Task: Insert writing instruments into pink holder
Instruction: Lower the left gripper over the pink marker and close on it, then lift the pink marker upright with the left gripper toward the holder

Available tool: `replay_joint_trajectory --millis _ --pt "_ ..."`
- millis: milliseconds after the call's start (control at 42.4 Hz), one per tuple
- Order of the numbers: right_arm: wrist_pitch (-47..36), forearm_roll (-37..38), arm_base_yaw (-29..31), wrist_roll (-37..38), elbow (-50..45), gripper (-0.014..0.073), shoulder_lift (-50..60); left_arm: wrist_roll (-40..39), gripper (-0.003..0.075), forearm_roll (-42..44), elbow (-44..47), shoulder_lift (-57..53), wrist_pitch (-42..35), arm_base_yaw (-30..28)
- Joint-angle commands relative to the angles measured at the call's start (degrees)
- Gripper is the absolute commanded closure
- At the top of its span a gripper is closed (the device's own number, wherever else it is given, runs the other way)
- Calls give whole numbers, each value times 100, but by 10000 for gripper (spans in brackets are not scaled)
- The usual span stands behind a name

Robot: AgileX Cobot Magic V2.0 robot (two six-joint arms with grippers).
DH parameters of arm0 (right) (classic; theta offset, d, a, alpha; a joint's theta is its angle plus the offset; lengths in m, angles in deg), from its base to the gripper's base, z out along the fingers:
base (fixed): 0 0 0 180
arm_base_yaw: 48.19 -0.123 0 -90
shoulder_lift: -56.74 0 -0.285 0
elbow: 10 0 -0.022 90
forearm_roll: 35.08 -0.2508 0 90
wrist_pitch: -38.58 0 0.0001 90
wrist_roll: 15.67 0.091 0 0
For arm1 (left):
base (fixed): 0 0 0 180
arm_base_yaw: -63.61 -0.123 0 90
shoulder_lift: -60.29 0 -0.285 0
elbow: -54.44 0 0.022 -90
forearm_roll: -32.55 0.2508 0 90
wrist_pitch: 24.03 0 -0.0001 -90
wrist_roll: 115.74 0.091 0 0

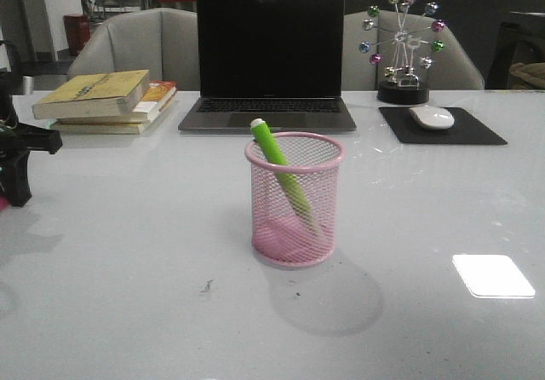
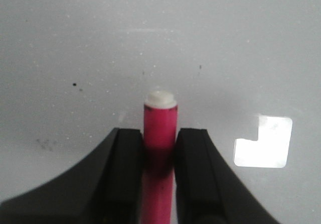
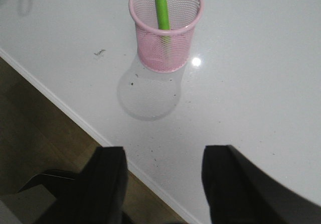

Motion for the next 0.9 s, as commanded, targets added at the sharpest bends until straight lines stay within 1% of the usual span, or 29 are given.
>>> replay_joint_trajectory --millis 0,94,188,236,353,401,495,565,636,777,872 --pt "-409 11 6 -56 157 138 52 -15 623 78 -126 -277 -47 -8" --pt "-409 11 6 -56 157 138 52 -7 627 -85 -64 -485 -200 -8" --pt "-409 11 6 -56 157 138 52 104 627 -433 255 -949 -709 4" --pt "-409 11 6 -56 157 138 52 268 627 -722 562 -1306 -1130 14" --pt "-409 11 6 -56 157 138 52 1001 627 -1576 1509 -2321 -2323 144" --pt "-409 11 6 -56 157 138 52 1077 627 -1750 1862 -2684 -2788 229" --pt "-409 11 6 -56 157 138 52 1086 627 -1813 2556 -3438 -3700 481" --pt "-409 11 6 -56 157 138 52 1086 627 -2026 3026 -3953 -4339 760" --pt "-409 11 6 -56 157 138 52 1086 627 -2107 3426 -4375 -4967 1159" --pt "-409 11 6 -56 157 138 52 1066 627 -2107 3997 -4889 -6297 2177" --pt "-409 11 6 -56 157 138 52 1062 627 -2107 4182 -4953 -7070 2960"
